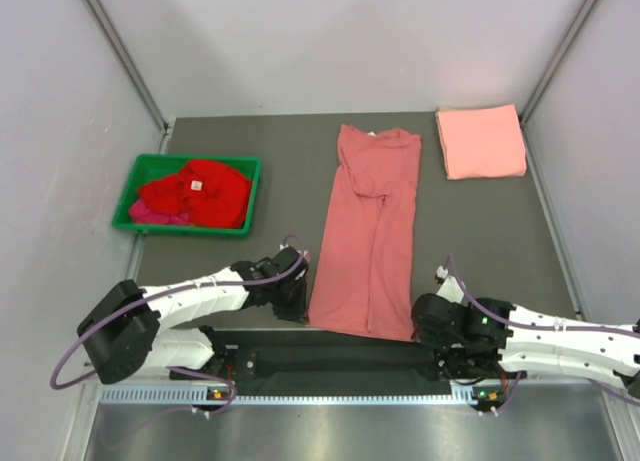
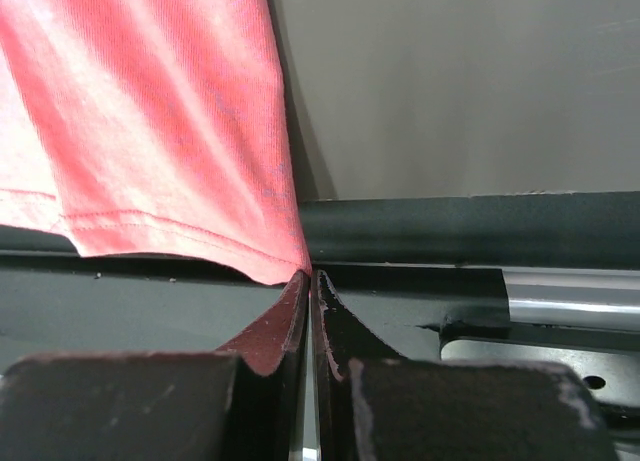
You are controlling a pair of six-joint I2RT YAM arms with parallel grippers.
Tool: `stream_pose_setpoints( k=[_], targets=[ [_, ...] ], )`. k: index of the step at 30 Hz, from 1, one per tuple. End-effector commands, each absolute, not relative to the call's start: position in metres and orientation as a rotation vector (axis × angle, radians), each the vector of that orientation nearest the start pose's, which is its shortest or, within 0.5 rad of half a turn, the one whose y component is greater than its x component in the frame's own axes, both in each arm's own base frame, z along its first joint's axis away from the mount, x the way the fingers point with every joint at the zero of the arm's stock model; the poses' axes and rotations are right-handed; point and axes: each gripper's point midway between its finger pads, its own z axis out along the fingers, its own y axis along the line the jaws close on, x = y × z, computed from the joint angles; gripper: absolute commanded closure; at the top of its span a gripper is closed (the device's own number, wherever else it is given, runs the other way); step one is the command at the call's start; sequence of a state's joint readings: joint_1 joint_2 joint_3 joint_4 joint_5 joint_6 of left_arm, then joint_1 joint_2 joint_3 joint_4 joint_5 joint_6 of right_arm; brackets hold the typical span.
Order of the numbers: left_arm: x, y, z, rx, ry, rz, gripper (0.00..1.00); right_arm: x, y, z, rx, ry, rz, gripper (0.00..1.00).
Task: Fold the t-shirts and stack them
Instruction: Fold the tshirt
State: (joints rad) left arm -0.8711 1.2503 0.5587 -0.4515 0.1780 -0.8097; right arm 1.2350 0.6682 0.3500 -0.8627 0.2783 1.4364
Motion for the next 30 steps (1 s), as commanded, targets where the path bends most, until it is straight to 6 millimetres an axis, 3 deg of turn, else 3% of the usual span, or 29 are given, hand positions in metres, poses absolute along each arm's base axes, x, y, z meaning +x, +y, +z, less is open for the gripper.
stream_pose_setpoints(
  k=[1, 13, 17, 25, 30],
  targets=[
    [0.101, -0.229, 0.029, 0.11, 2.898, -0.704, 1.0, 0.06, 0.148, 0.035, 0.346, 2.715, 0.469, 1.0],
    [0.096, -0.23, 0.028, 0.108, 2.905, -0.644, 1.0, 0.058, 0.149, 0.034, 0.33, 2.717, 0.482, 1.0],
    [0.097, -0.234, 0.038, 0.099, 2.876, -0.677, 1.0, 0.058, 0.149, 0.038, 0.327, 2.712, 0.5, 1.0],
    [0.121, -0.237, 0.055, 0.103, 2.809, -0.588, 1.0, 0.071, 0.148, 0.054, 0.291, 2.655, 0.457, 1.0],
    [0.144, -0.256, 0.071, 0.13, 2.778, -0.591, 1.0, 0.088, 0.148, 0.071, 0.224, 2.591, 0.339, 1.0]
  ],
)
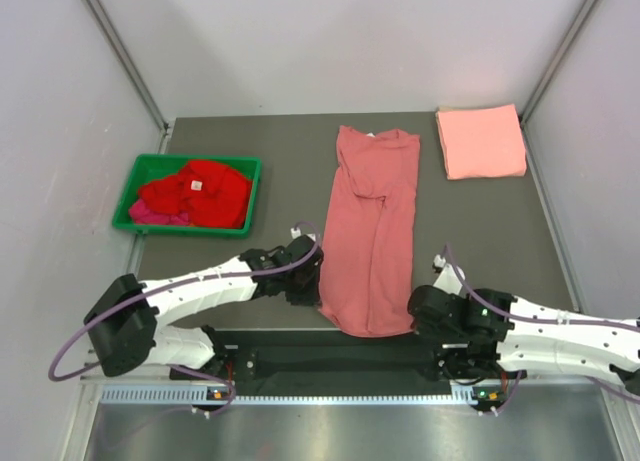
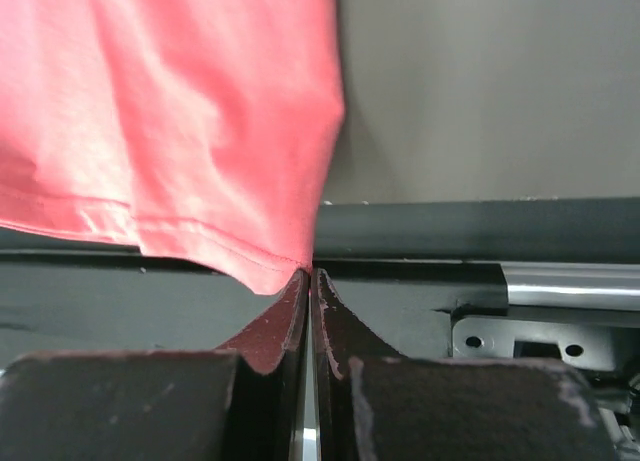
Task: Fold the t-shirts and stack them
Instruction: Fold the tshirt
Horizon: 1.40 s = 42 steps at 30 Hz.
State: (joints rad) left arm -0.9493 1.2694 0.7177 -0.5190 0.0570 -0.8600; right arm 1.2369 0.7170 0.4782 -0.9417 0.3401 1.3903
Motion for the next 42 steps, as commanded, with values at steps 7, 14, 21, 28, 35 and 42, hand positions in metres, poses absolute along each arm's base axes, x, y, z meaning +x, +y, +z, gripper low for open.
stream_pose_setpoints(
  k=[7, 14, 21, 28, 35, 42],
  targets=[
    [0.204, -0.258, 0.086, 0.13, 2.739, -0.523, 1.0, 0.131, 0.136, 0.098, 0.136, 2.473, 0.119, 1.0],
    [0.285, -0.267, 0.107, 0.037, 2.655, -0.659, 1.0, 0.206, 0.135, 0.114, 0.117, 2.413, 0.041, 1.0],
    [0.352, -0.281, 0.096, 0.015, 2.642, -0.664, 1.0, 0.275, 0.139, 0.127, 0.044, 2.377, -0.056, 1.0],
    [0.396, -0.295, 0.109, 0.055, 2.581, -0.647, 1.0, 0.32, 0.139, 0.138, 0.017, 2.365, -0.101, 1.0],
    [0.429, -0.297, 0.115, 0.027, 2.532, -0.653, 1.0, 0.347, 0.133, 0.139, 0.008, 2.375, -0.125, 1.0],
    [0.457, -0.286, 0.11, -0.063, 2.501, -0.633, 1.0, 0.371, 0.127, 0.145, 0.01, 2.365, -0.139, 1.0]
  ],
)
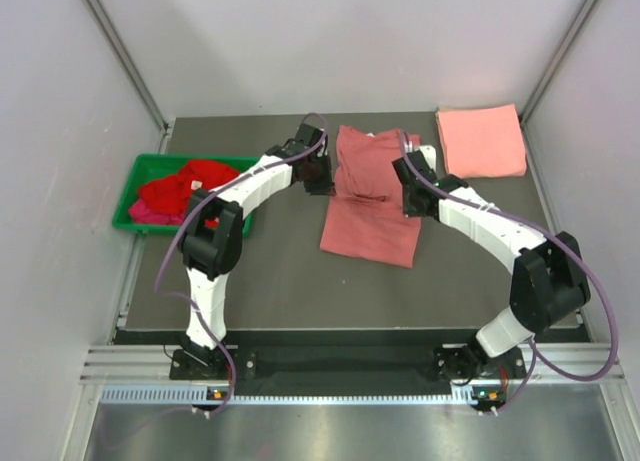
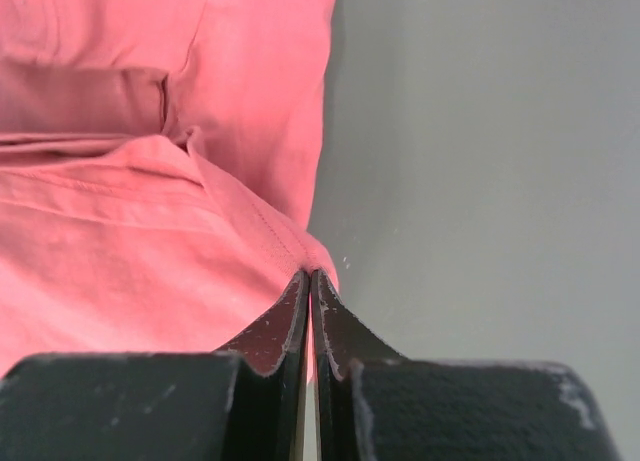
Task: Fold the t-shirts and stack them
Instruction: Fold the tshirt
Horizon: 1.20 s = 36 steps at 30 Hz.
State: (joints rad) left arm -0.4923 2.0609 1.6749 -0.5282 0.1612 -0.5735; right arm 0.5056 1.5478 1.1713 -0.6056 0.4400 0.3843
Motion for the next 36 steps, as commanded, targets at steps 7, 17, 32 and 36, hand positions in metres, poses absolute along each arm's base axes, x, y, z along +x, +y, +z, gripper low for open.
stream_pose_setpoints(
  k=[7, 17, 32, 36],
  targets=[
    [0.479, -0.291, 0.102, -0.063, 2.482, -0.679, 1.0, 0.395, 0.116, 0.141, 0.044, 2.357, -0.121, 1.0],
    [0.499, -0.289, 0.089, -0.066, 2.438, -0.662, 1.0, 0.424, 0.113, 0.106, 0.025, 2.357, -0.14, 1.0],
    [0.515, -0.284, 0.101, -0.081, 2.369, -0.681, 1.0, 0.438, 0.109, 0.129, 0.035, 2.285, -0.117, 1.0],
    [0.515, -0.286, 0.099, -0.078, 2.365, -0.69, 1.0, 0.442, 0.111, 0.132, 0.032, 2.272, -0.101, 1.0]
  ],
)
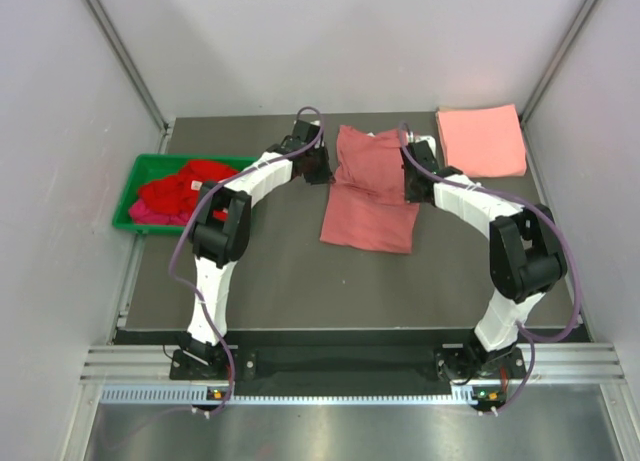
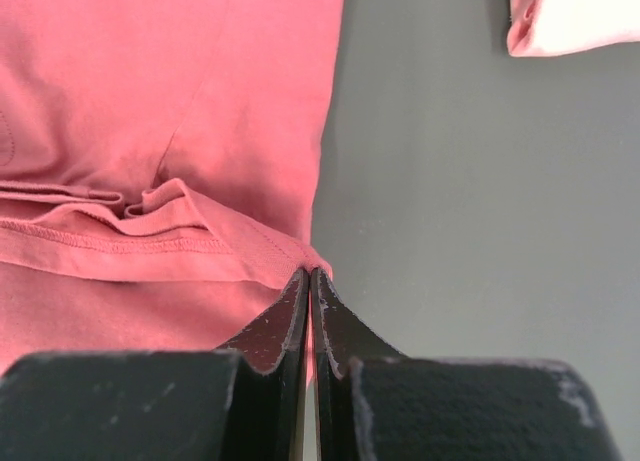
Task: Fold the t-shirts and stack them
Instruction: Fold the tshirt
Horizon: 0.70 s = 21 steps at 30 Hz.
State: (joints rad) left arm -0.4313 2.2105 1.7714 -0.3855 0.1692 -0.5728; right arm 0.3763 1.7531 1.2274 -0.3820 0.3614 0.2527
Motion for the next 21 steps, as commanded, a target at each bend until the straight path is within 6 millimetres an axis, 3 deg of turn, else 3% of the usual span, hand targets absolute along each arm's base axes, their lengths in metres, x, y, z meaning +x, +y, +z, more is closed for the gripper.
stream_pose_setpoints(
  k=[1, 9, 15, 21],
  targets=[
    [0.516, -0.285, 0.1, -0.08, 2.36, -0.689, 1.0, 0.443, 0.111, 0.131, 0.034, 2.276, -0.102, 1.0],
    [0.513, -0.286, 0.096, -0.067, 2.373, -0.705, 1.0, 0.445, 0.115, 0.155, 0.05, 2.223, -0.05, 1.0],
    [0.515, -0.286, 0.103, -0.079, 2.358, -0.704, 1.0, 0.444, 0.115, 0.159, 0.064, 2.217, -0.039, 1.0],
    [0.52, -0.277, 0.101, -0.108, 2.352, -0.679, 1.0, 0.447, 0.11, 0.149, 0.079, 2.228, -0.063, 1.0]
  ],
)
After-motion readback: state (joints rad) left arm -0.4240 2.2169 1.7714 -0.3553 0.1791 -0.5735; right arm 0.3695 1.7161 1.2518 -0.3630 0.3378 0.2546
